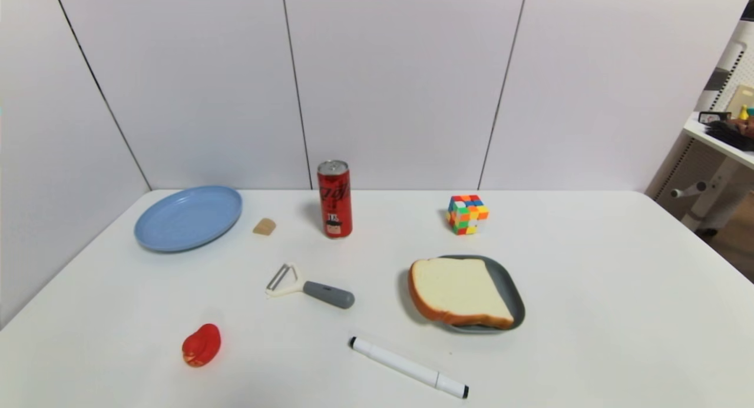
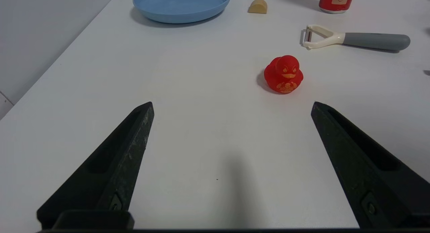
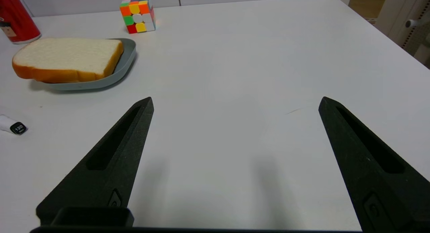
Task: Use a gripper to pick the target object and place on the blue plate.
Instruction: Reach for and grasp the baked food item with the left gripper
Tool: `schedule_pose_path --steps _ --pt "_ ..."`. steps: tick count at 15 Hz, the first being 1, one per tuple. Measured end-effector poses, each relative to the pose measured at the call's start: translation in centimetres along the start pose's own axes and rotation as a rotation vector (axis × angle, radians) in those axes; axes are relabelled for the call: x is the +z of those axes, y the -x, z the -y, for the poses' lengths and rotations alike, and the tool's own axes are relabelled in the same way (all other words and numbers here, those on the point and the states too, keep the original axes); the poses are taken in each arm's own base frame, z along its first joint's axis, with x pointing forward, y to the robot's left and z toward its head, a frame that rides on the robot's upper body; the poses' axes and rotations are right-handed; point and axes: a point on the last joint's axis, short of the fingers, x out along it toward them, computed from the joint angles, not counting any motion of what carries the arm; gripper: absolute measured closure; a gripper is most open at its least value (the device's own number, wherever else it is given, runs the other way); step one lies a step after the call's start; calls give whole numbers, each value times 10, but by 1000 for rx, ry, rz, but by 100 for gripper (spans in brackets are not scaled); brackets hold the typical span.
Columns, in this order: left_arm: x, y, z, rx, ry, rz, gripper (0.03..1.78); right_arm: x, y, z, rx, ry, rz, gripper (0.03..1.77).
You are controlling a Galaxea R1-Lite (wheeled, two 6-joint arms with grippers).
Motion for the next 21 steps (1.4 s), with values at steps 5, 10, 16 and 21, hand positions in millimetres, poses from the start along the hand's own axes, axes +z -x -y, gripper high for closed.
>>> schedule_pose_path --steps 5,10,16,21 --pt "0 0 0 0 0 0 12 0 0 0 0 0 0 10" --pt "0 0 0 0 0 0 12 0 0 0 0 0 0 10" --pt "0 0 0 0 0 0 12 0 0 0 0 0 0 10" --pt "21 -3 0 -10 -52 -3 12 0 0 0 0 0 0 10"
